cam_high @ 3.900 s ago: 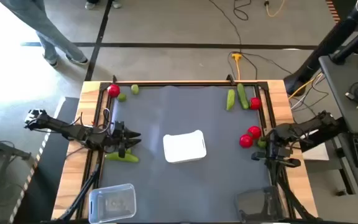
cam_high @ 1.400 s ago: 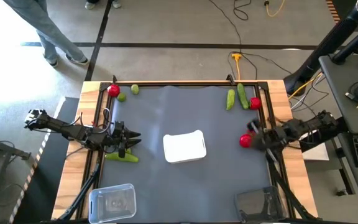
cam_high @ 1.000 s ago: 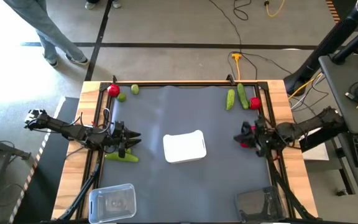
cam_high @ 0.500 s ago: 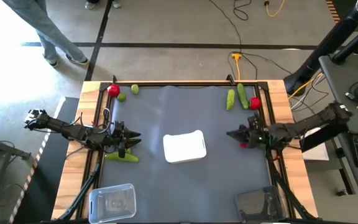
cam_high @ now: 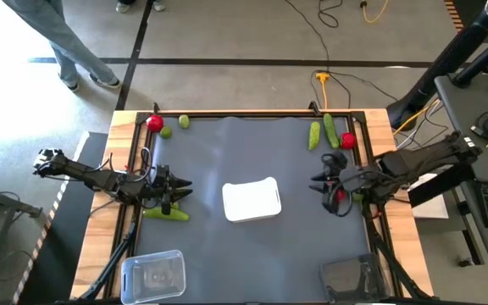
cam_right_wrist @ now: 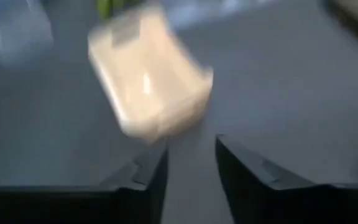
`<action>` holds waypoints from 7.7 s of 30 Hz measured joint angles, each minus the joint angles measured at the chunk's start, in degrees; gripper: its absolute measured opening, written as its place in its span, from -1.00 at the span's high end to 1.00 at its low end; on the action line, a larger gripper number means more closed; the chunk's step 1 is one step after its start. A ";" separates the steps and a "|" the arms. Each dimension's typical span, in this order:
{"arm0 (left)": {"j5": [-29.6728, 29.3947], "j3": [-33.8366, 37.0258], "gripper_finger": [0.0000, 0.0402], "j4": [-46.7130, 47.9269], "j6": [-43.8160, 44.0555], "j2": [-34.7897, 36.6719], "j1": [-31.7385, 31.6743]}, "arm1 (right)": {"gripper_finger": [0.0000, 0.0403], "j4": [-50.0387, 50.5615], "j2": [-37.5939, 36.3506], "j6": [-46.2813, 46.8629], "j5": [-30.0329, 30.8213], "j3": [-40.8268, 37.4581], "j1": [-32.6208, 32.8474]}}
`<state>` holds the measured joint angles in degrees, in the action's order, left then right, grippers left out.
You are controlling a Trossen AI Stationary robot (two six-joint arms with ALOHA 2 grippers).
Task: Sort produce into baskets
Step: Put the bottom left tomato into the white bin, then put the bottom tomato into the white bin
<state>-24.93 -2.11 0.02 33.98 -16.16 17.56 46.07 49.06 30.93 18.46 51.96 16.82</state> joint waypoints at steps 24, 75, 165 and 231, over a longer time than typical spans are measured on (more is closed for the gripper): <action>0.00 0.00 0.20 -0.01 0.02 -0.04 0.00 | -0.82 30.61 25.00 -19.33 -12.46 2.44 -5.46; 0.00 0.00 0.20 0.01 0.01 -0.26 0.00 | -0.49 35.95 40.37 -32.18 -14.33 34.72 -8.53; 0.00 0.00 0.20 -0.01 0.02 -0.63 0.02 | -0.81 31.79 46.38 -12.14 -14.25 -4.55 -48.00; 0.00 0.00 0.20 -0.41 0.00 -1.40 0.00 | -0.79 18.29 64.27 2.99 -19.60 44.42 -13.86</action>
<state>-24.93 -2.11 -0.38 33.98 -17.56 17.56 64.36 113.32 33.93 -1.15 96.38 2.96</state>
